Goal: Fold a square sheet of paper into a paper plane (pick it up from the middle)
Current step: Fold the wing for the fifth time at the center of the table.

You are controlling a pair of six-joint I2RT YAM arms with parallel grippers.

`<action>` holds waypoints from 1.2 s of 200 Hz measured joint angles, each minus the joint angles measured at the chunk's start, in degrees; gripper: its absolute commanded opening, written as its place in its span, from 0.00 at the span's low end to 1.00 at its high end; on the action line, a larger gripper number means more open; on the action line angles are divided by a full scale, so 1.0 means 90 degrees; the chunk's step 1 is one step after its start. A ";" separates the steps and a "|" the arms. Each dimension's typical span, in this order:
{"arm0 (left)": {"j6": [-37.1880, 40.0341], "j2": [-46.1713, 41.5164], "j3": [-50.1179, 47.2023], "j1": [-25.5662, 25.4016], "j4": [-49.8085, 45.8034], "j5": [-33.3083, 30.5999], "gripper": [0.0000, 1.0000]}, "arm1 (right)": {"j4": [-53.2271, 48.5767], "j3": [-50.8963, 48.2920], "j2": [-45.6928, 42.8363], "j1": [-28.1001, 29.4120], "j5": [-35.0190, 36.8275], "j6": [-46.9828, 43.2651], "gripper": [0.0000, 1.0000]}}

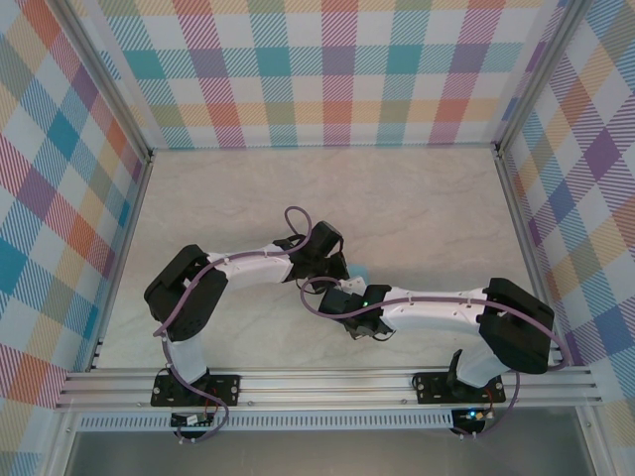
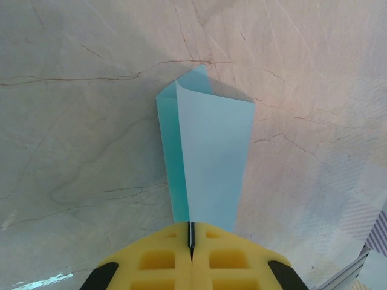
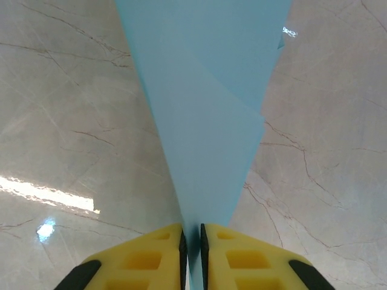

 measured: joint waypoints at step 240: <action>0.0090 0.0000 0.0044 0.0000 -0.0287 -0.0005 0.00 | 0.0163 -0.0119 0.0032 0.0046 -0.0816 0.0338 0.19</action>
